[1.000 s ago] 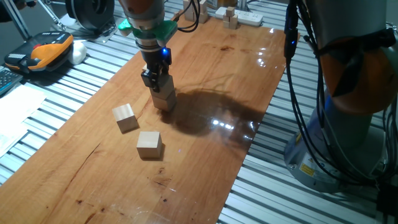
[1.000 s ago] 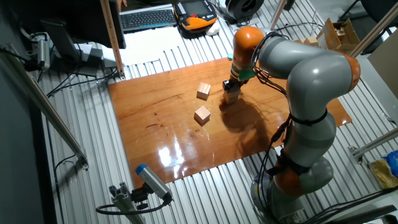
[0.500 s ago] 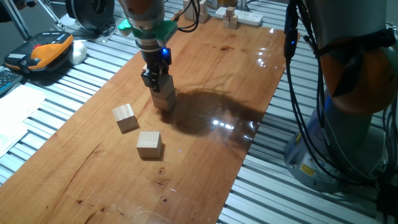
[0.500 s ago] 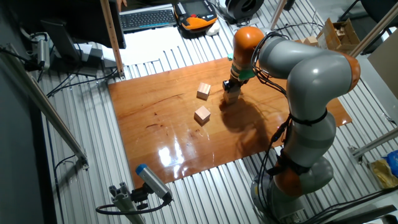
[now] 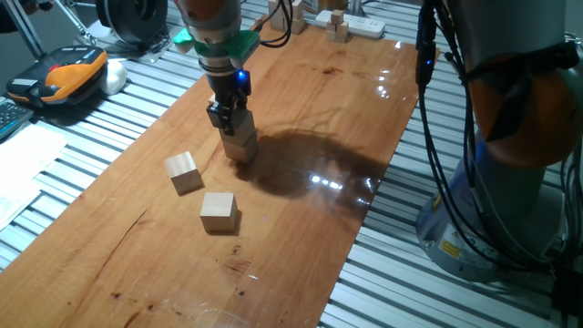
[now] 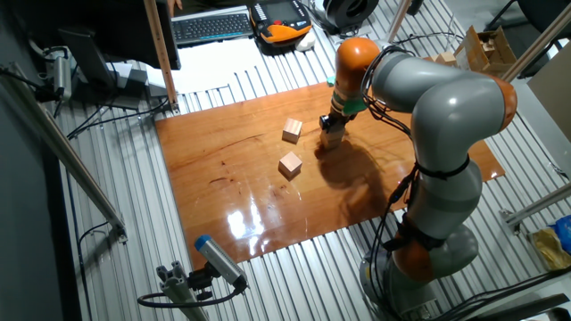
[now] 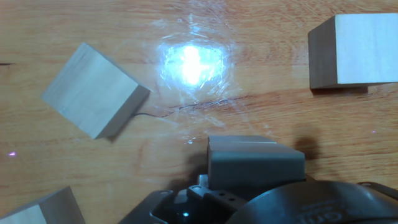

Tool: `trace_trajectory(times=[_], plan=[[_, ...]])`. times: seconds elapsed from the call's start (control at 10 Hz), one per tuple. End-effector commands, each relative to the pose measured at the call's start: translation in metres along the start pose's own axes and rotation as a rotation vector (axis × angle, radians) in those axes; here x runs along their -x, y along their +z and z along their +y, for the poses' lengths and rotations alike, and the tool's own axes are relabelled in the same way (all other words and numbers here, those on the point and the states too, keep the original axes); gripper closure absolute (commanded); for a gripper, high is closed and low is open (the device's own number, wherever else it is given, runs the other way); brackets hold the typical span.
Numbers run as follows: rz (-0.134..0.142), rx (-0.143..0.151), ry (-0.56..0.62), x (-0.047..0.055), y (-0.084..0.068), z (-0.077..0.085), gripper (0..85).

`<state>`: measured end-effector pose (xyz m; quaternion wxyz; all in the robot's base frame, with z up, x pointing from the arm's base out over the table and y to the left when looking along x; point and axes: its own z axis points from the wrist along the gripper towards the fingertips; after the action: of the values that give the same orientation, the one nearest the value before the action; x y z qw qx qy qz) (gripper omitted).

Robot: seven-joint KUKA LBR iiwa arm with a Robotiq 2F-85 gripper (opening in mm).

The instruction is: Stack the blocks in a vertical line of five

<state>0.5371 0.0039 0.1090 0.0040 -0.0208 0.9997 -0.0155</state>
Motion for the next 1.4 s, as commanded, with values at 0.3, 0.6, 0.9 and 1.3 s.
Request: trace_trajectory(times=[0.3, 0.6, 0.9, 1.3], plan=[[0.0, 0.0, -0.005, 0.0001, 0.0, -0.0001, 68.0], [0.006, 0.011, -0.016, 0.0002, 0.0002, 0.0, 68.0], [0.008, 0.013, -0.02, 0.0002, 0.0001, -0.0005, 68.0], [0.007, 0.014, -0.03, 0.0009, -0.0006, -0.002, 68.0]])
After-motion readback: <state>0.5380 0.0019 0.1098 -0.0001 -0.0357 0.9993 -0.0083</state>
